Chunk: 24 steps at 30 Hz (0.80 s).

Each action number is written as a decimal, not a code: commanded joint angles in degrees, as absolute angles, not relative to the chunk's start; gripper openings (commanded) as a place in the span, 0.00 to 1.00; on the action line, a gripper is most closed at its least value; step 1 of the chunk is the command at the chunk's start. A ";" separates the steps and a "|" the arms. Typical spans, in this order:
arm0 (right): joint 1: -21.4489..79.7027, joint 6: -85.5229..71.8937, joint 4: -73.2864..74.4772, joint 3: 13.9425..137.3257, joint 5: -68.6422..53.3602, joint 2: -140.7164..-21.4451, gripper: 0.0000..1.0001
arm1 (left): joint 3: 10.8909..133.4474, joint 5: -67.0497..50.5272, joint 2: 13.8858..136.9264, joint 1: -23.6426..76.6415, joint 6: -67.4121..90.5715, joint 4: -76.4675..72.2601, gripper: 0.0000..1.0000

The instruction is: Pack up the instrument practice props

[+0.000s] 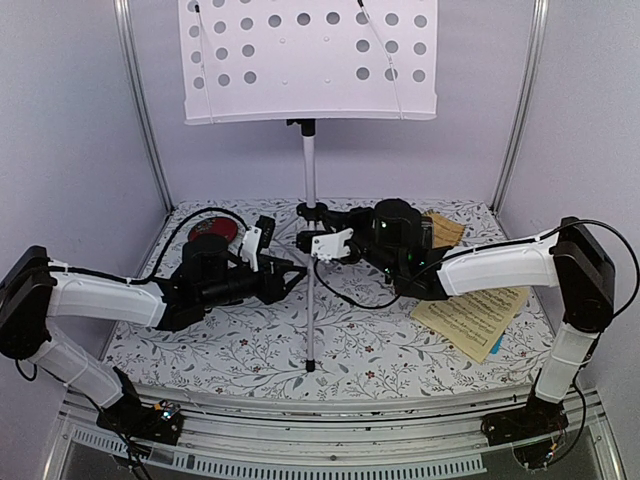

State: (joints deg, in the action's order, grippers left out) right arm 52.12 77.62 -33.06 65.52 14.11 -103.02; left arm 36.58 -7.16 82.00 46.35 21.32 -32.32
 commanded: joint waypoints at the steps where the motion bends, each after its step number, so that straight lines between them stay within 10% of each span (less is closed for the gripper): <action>1: 51.46 71.63 -35.32 66.04 14.47 -100.37 0.36 | 35.89 -6.57 80.26 46.75 21.35 -33.18 0.52; 10: 49.28 40.00 -35.31 60.08 12.26 -86.70 0.88 | 32.82 -1.79 74.47 46.68 21.25 -32.99 0.62; 17: 26.98 -10.70 -33.51 53.48 -18.44 -80.27 0.89 | 31.67 -0.26 70.66 46.40 22.34 -32.20 0.66; 24: 24.17 -26.27 -31.13 64.04 -36.31 -90.71 0.76 | 33.46 -4.07 71.42 46.21 23.99 -30.68 0.67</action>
State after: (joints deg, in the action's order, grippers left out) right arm 22.98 -9.85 -32.69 57.41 -20.43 -85.45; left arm 32.21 -1.91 71.18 46.35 22.57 -31.68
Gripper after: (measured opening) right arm 0.790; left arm 0.671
